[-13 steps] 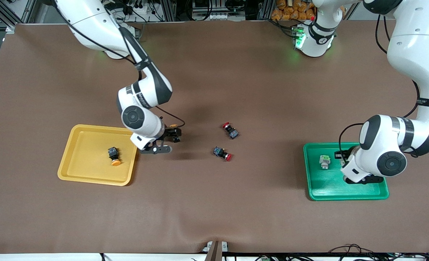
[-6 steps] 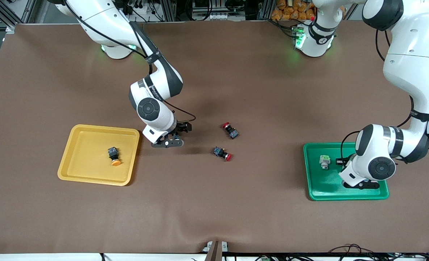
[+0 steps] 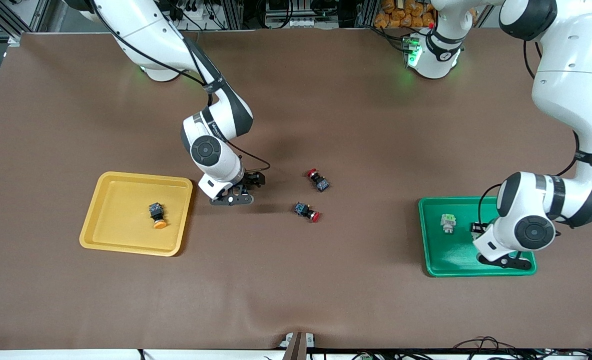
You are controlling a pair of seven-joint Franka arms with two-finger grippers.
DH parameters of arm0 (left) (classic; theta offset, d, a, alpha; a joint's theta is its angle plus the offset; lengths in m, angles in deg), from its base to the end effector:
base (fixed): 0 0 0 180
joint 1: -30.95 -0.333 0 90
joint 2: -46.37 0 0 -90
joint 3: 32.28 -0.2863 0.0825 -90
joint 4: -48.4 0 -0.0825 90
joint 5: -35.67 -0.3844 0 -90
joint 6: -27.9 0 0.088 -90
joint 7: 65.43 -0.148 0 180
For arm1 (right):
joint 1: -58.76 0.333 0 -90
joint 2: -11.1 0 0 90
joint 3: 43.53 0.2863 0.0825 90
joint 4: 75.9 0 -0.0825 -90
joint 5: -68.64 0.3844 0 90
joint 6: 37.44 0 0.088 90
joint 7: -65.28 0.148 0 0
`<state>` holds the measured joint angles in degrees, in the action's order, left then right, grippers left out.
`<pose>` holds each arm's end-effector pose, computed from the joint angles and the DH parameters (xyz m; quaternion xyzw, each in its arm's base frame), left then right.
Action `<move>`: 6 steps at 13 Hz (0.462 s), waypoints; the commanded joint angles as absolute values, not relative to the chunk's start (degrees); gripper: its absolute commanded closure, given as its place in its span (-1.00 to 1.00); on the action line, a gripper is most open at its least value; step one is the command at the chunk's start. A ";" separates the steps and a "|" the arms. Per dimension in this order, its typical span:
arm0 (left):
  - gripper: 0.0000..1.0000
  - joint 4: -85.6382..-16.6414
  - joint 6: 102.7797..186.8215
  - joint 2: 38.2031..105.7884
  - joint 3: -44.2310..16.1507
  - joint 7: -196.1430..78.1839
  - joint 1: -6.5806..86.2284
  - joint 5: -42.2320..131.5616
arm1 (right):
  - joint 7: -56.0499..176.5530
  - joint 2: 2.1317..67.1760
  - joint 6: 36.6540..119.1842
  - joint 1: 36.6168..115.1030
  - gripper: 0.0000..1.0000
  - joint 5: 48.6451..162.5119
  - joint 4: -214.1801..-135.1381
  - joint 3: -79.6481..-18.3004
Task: Place green and yellow buttons in trays
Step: 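Release the green button in the green tray and raise the left gripper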
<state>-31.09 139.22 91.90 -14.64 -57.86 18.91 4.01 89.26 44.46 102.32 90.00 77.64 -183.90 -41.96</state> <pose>0.6876 0.0163 0.1779 -0.9837 0.0760 0.0791 0.1425 0.5143 0.3372 0.1280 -0.9982 -0.0141 0.0397 0.0438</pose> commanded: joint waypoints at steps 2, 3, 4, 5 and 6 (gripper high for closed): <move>-1.00 -30.27 137.07 87.61 -14.26 -59.01 18.38 6.83 | 88.93 44.94 104.06 91.02 -1.00 78.84 -184.71 -42.56; -1.00 -30.27 134.89 86.55 -14.17 -59.01 18.38 7.98 | 88.58 45.37 105.02 90.84 -1.00 78.75 -185.06 -42.56; -1.00 -30.27 132.43 84.10 -14.17 -58.93 18.90 8.94 | 88.57 45.55 106.25 90.93 -0.88 78.67 -185.58 -42.56; -1.00 -30.27 130.49 81.21 -14.09 -58.93 19.26 11.04 | 89.18 45.55 106.35 91.02 0.16 78.66 -185.59 -42.56; -1.00 -30.27 128.29 78.31 -14.08 -58.93 18.91 15.59 | 89.36 45.55 106.35 91.02 0.99 78.66 -185.59 -42.56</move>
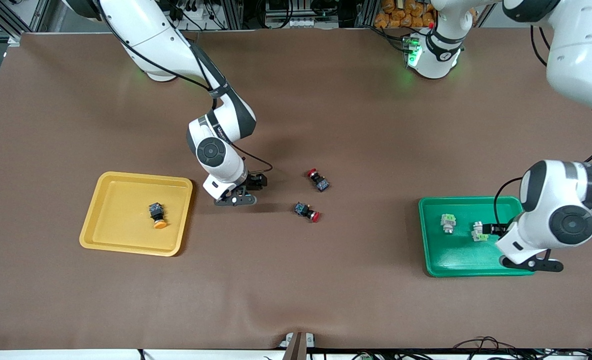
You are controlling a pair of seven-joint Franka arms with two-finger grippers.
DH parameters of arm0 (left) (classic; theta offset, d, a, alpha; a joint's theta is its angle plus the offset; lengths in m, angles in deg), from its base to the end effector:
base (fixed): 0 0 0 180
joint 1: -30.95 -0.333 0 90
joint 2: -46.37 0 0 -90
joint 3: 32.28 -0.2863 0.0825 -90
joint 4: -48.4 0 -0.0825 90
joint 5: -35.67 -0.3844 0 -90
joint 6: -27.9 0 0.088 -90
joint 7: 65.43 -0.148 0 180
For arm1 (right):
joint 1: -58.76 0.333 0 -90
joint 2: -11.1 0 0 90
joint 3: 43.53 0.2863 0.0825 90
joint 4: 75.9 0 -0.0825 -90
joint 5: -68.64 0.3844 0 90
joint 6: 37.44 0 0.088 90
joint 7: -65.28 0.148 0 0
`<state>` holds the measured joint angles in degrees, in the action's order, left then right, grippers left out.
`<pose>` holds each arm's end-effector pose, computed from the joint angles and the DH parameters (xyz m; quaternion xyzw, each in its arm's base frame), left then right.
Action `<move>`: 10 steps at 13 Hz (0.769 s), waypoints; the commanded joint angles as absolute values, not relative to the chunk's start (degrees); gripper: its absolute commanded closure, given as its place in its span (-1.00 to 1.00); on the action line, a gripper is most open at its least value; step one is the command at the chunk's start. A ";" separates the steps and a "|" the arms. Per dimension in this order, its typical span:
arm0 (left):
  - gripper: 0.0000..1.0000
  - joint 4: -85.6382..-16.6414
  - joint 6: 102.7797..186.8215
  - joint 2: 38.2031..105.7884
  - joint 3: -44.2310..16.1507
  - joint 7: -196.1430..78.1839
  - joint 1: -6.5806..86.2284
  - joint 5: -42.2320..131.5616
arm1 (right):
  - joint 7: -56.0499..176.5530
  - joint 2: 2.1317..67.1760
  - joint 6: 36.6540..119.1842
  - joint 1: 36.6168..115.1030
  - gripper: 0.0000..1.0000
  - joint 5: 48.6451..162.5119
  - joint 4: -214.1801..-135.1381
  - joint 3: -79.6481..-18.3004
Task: Place green and yellow buttons in trays
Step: 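Release the green button in the green tray and raise the left gripper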
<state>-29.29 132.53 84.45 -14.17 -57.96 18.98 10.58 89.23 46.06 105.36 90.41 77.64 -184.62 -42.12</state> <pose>0.6889 0.0105 0.2707 -0.9904 0.0369 0.0656 0.1163 0.5108 0.3366 0.1105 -0.9984 -0.0143 0.0327 0.0437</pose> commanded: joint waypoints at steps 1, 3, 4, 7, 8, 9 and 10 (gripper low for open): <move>-1.00 -30.27 126.71 74.89 -14.17 -58.75 18.56 21.03 | 89.45 45.55 106.35 90.93 1.00 78.66 -185.59 -42.56; -1.00 -30.35 124.42 68.73 -14.26 -58.23 18.64 26.51 | 89.37 45.55 106.35 90.93 1.00 78.66 -185.68 -42.56; -1.00 -30.35 122.84 66.70 -14.17 -57.79 18.82 28.53 | 89.37 45.55 106.44 90.93 1.00 78.66 -185.68 -42.56; -1.00 -30.35 120.90 62.29 -14.00 -54.63 19.08 33.03 | 89.37 45.38 106.09 90.32 1.00 78.66 -185.68 -42.56; -1.00 -30.35 119.76 61.67 -13.39 -53.75 19.17 33.04 | 89.37 45.03 105.57 89.97 1.00 78.66 -185.68 -42.56; -1.00 -30.35 118.79 60.62 -12.08 -52.78 19.09 32.69 | 89.37 44.51 104.17 89.61 1.00 78.66 -185.68 -42.56; -1.00 -30.44 117.74 58.70 -11.63 -52.51 18.82 32.77 | 89.45 43.63 102.50 89.52 1.00 78.66 -185.68 -42.65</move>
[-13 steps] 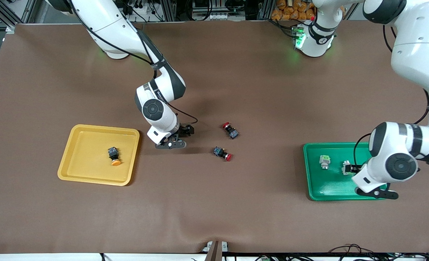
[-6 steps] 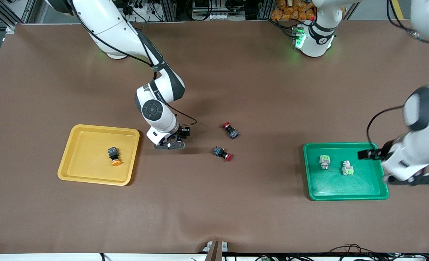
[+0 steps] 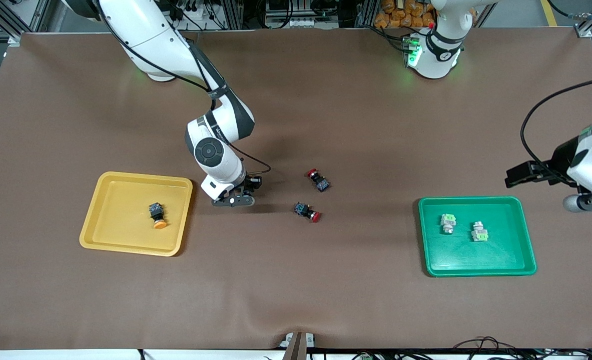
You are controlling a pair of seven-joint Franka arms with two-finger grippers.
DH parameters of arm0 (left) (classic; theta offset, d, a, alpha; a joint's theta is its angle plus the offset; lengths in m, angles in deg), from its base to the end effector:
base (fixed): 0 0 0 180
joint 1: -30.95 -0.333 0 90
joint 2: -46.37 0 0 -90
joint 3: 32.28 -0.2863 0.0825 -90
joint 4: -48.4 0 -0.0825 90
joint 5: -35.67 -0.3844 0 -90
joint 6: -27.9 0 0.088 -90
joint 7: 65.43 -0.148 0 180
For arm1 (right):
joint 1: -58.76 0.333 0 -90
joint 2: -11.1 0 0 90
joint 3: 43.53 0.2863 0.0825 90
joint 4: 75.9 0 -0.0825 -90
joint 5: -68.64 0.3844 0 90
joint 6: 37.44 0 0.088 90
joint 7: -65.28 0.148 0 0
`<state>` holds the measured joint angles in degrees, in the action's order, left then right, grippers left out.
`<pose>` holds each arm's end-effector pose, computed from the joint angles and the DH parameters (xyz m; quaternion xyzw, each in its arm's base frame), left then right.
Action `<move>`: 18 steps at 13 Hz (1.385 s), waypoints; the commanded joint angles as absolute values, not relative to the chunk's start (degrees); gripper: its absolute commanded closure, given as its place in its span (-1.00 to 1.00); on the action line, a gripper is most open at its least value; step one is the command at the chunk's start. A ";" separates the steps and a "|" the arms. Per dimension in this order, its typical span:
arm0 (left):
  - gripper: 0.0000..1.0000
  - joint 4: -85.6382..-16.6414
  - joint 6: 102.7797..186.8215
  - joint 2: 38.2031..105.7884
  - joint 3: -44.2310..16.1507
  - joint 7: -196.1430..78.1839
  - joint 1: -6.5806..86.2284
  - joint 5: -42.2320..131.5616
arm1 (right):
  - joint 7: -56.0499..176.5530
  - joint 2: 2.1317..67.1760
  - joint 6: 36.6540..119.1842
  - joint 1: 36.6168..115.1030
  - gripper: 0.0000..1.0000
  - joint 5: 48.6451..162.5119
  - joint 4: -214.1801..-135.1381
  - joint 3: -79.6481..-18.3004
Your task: Place green and yellow buttons in trays
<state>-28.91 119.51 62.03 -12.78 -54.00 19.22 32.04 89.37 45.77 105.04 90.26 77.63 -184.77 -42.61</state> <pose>0.6251 -0.0527 0.5070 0.9992 0.0366 -0.0064 0.0126 0.5139 0.3305 0.1120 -0.9986 -0.0086 0.0328 0.0411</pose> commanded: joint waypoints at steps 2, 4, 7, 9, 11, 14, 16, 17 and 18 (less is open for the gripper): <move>-1.00 -30.44 116.68 56.75 -11.80 -52.42 18.47 33.12 | 88.93 40.56 97.24 88.13 1.00 78.66 -185.59 -42.65; -1.00 -30.44 116.15 56.22 -12.32 -52.33 18.29 33.04 | 88.31 38.36 93.62 86.63 1.00 78.66 -185.59 -42.65; -1.00 -30.97 113.95 54.38 -12.33 -51.28 16.46 33.30 | 85.60 37.30 90.89 84.35 1.00 78.66 -184.80 -42.73; -1.00 -31.49 112.55 53.23 -12.33 -51.19 16.10 33.30 | 82.79 37.03 88.35 82.06 1.00 78.67 -183.57 -42.73; -1.00 -31.93 112.10 52.01 -11.46 -51.19 14.00 33.56 | 80.15 36.51 86.58 79.87 1.00 78.75 -183.13 -42.82; -1.00 -37.01 112.10 47.54 -17.66 -51.37 19.33 35.23 | 75.24 35.63 84.47 76.27 1.00 78.66 -183.13 -42.91; -1.00 -39.49 112.19 45.85 -23.02 -51.80 25.21 35.23 | 71.19 35.36 82.98 73.54 1.00 78.66 -183.04 -42.91; -1.00 -39.41 112.28 45.93 -25.92 -51.89 27.93 35.23 | 69.35 35.36 82.36 72.40 1.00 78.66 -182.69 -42.91; -1.00 -39.23 112.71 46.20 -26.73 -52.07 28.74 35.41 | 67.76 35.36 81.92 71.34 1.00 78.66 -182.69 -42.91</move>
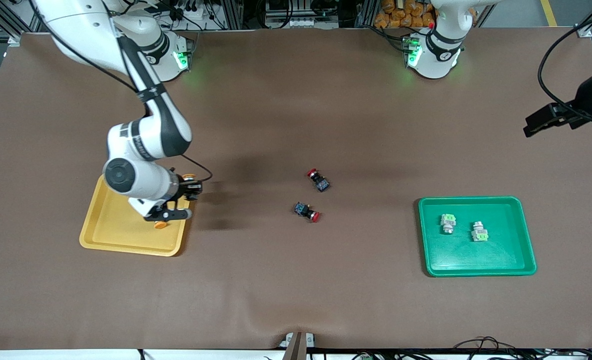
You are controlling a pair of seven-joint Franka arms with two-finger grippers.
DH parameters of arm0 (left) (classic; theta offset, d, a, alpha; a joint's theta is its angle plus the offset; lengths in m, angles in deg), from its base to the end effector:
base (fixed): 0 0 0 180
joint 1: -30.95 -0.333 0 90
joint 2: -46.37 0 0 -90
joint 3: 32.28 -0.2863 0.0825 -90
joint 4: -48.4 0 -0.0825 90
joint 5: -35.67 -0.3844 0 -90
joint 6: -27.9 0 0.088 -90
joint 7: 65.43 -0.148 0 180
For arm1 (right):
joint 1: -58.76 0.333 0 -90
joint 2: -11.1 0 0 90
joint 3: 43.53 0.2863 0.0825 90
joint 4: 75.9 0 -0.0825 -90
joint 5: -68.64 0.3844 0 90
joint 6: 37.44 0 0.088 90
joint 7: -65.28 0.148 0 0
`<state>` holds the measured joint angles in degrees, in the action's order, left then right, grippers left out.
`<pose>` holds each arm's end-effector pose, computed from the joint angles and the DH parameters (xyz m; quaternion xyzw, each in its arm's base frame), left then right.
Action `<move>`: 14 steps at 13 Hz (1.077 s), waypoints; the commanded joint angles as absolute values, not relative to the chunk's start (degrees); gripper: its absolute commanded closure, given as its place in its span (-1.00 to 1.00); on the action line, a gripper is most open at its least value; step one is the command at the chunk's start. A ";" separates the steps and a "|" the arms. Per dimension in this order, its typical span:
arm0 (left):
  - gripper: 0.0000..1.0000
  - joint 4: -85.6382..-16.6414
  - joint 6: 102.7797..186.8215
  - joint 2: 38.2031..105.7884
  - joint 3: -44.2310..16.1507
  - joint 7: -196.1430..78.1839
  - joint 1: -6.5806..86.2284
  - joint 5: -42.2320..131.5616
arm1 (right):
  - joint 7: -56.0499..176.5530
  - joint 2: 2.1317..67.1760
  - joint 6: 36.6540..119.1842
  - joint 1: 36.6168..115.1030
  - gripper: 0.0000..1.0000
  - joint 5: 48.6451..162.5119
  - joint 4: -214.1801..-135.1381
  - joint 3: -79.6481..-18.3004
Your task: Place green and yellow buttons in trays
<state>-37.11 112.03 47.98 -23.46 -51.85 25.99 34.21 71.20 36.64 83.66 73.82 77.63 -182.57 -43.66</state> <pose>0.5494 -0.0320 0.5664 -0.9959 -0.0856 0.0240 0.0144 0.5731 0.1660 0.1971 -0.9929 -0.0314 0.1062 0.0439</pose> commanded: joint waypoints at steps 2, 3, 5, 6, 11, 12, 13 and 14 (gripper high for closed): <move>-1.00 -38.88 113.76 46.72 -32.24 -51.98 34.52 35.41 | 64.25 35.36 81.92 69.23 1.00 78.66 -182.69 -42.91; -1.00 -38.88 114.29 46.81 -32.63 -51.98 34.64 36.11 | 62.40 35.36 81.92 68.00 1.00 78.66 -182.69 -43.00; -1.00 -38.88 114.21 46.38 -32.72 -52.07 34.46 37.43 | 59.93 35.36 80.70 65.45 1.00 78.66 -182.69 -42.91; -1.00 -38.88 114.12 46.37 -32.63 -52.07 34.55 37.43 | 59.49 35.19 80.17 64.48 1.00 78.58 -182.69 -42.91; -1.00 -38.96 114.12 45.33 -32.37 -52.07 34.90 37.61 | 54.84 33.25 77.96 59.39 1.00 76.12 -182.69 -43.08; -1.00 -39.23 114.12 44.54 -32.19 -51.98 34.99 37.69 | 53.61 33.25 77.79 58.25 1.00 75.77 -182.69 -43.09; -1.00 -39.67 113.69 43.75 -31.84 -51.55 34.82 37.87 | 53.16 33.16 77.26 57.19 1.00 74.98 -182.69 -43.00; -1.00 -39.67 113.77 43.56 -31.84 -51.28 34.64 37.96 | 52.89 33.16 77.00 56.22 1.00 74.36 -182.69 -43.00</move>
